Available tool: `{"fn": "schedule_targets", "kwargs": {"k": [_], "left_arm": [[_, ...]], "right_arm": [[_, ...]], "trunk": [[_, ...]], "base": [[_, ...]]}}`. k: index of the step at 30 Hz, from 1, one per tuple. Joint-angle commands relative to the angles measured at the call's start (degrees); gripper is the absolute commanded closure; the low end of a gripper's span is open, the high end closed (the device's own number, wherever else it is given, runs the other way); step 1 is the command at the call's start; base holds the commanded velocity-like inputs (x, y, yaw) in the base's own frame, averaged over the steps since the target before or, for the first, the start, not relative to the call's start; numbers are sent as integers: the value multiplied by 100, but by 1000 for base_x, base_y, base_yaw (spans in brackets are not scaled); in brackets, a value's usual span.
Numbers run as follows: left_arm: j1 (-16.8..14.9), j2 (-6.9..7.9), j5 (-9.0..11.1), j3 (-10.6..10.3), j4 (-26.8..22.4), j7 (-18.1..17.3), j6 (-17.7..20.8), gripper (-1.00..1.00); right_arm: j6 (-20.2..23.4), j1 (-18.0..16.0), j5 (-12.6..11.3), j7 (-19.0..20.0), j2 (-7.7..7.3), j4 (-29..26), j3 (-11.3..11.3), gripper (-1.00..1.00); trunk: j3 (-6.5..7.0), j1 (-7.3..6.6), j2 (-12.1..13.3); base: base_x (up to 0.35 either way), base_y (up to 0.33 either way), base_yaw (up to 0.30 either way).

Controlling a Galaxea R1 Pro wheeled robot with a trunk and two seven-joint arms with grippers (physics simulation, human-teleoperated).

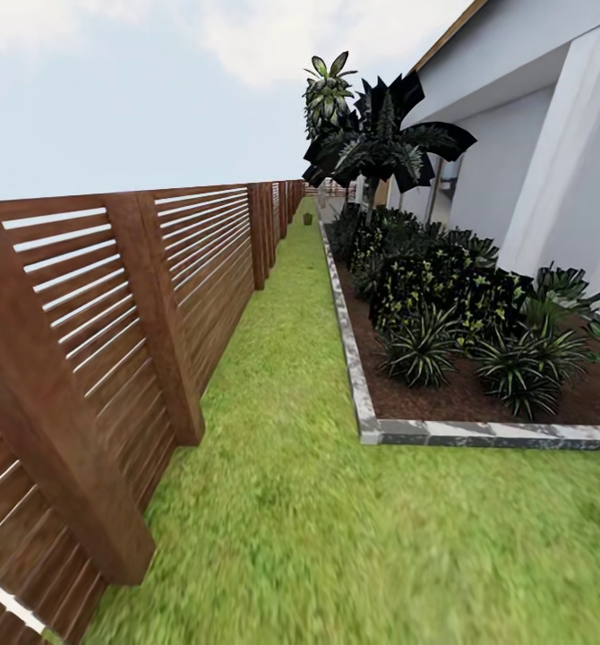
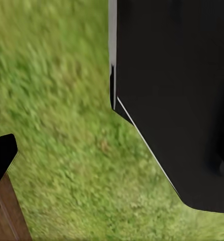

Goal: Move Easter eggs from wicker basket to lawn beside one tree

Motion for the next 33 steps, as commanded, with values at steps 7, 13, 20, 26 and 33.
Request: {"fn": "schedule_targets", "kwargs": {"k": [7,13,20,26,33], "left_arm": [[0,0,1,0,-4,-4,-1,-100],[0,0,2,0,-4,-4,-2,-100],[0,3,2,0,-4,-5,-2,-100],[0,3,1,0,-4,-1,-1,-100],[0,1,2,0,-4,-2,-1,-100]], "right_arm": [[-2,-2,-2,0,0,-1,2,-100],[-2,-2,-1,0,0,-1,1,-100],[-2,-2,-2,0,0,-1,3,-100],[-2,-2,1,0,0,-1,1,-100],[-2,-2,-2,0,0,-1,2,-100]], "trunk": [[-6,4,-4],[-6,4,-4],[-6,4,-4],[-6,4,-4],[-6,4,-4]], "base": [[327,124,-15],[327,126,-156],[327,127,-185],[327,55,-25],[327,1,0]]}}
